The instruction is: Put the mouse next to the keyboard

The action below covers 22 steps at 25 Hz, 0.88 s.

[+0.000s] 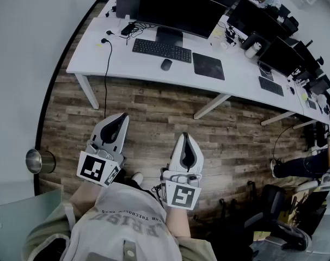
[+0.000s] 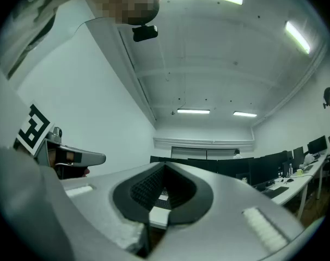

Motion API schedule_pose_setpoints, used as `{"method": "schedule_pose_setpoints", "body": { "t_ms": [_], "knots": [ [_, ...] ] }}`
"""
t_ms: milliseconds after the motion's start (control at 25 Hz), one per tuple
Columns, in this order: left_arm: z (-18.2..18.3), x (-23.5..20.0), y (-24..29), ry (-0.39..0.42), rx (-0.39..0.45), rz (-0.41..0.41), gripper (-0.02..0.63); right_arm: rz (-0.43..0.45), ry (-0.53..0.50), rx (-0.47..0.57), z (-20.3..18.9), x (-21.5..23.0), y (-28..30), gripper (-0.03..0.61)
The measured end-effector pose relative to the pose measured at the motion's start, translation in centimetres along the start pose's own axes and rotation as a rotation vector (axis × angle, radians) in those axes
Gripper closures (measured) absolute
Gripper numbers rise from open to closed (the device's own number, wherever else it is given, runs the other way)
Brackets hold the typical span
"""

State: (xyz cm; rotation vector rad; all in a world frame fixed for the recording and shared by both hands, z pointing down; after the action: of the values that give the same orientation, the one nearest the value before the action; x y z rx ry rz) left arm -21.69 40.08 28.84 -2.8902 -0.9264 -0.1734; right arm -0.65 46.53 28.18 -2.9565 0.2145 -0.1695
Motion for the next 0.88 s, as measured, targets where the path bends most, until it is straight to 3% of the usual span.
{"method": "schedule_pose_setpoints", "body": {
  "t_ms": [680,880],
  "knots": [
    [0.5,1.7,0.6,0.010,0.003,-0.006,0.603,0.006,0.006,0.011,0.5,1.3,-0.8,0.578],
    [0.2,1.8,0.8,-0.026,-0.018,0.027,0.601,0.058,0.132,0.027,0.0,2.7,-0.8,0.578]
  ]
}}
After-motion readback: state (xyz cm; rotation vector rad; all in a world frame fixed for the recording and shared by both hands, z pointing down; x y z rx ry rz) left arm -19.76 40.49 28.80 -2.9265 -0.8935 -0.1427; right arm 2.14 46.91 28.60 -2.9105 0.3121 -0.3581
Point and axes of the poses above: the fingertips, and each gripper's own axes: y forward along the fingers, x to its right, z out of its top, the point moved 8 cm from there along -y, backward along the fingers, and after that the axes turned 12 degrees about y, right-handed, at the moved point
